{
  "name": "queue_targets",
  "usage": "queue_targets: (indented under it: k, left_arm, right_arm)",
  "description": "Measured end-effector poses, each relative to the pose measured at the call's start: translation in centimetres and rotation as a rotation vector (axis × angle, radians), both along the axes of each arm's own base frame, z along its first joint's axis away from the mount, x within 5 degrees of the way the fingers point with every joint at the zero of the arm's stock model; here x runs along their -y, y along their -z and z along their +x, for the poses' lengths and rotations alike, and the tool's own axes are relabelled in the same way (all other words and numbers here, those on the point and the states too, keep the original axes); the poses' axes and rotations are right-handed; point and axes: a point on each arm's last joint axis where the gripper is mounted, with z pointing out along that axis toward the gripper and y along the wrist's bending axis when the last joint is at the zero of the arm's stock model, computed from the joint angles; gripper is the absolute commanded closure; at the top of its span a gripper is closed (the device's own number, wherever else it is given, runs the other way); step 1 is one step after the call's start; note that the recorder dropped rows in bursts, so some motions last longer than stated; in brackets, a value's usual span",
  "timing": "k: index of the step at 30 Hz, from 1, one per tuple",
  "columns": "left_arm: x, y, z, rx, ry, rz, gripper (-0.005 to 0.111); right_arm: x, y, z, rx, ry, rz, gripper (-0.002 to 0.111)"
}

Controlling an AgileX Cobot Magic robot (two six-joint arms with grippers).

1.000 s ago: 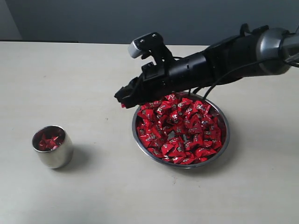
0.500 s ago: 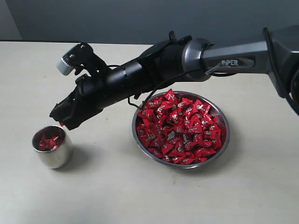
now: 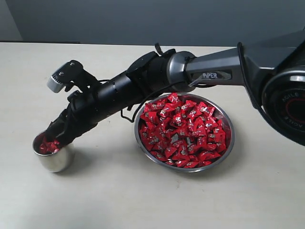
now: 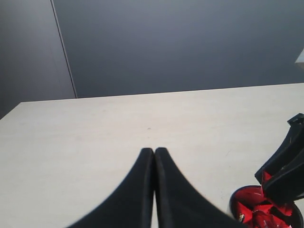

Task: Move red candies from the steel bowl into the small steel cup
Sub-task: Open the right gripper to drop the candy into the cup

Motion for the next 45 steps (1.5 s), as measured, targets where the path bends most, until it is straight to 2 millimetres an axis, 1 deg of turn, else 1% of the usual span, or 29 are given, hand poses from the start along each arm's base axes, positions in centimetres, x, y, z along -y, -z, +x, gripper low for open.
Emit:
queue_targets:
  k: [8,13,21,22,23,25,26,28,45]
  left_arm:
    - [0.0,0.0,0.0,0.000,0.000,0.000,0.106]
    - [0.0,0.0,0.0,0.000,0.000,0.000,0.106]
    - [0.0,0.0,0.0,0.000,0.000,0.000,0.106]
    - [0.0,0.0,0.0,0.000,0.000,0.000,0.106]
    - [0.0,0.0,0.0,0.000,0.000,0.000,0.106]
    - [0.0,0.0,0.0,0.000,0.000,0.000,0.106]
    - [0.0,0.0,0.0,0.000,0.000,0.000,0.106]
    - [0.0,0.0,0.0,0.000,0.000,0.000,0.106]
    - [0.0,0.0,0.0,0.000,0.000,0.000,0.106]
  right_arm:
    - [-0.7,-1.0,0.6,0.028,0.015,0.031,0.109]
    - [-0.7,0.1,0.7,0.007,0.017,0.002,0.109]
    - [-0.7,0.1,0.7,-0.015,0.031,-0.007,0.108]
    - [-0.7,0.1,0.7,-0.017,0.032,-0.007,0.105]
    - [-0.7,0.1,0.7,-0.018,0.032,-0.008,0.094]
    - [-0.7,0.1,0.7,-0.022,0.032,-0.008,0.083]
    - [-0.7,0.1,0.7,-0.024,0.034,-0.009,0.075]
    - [-0.7,0.1,0.7,-0.024,0.034,-0.010,0.068]
    - [-0.7,0.0,0.7,-0.037,0.045,-0.013,0.067]
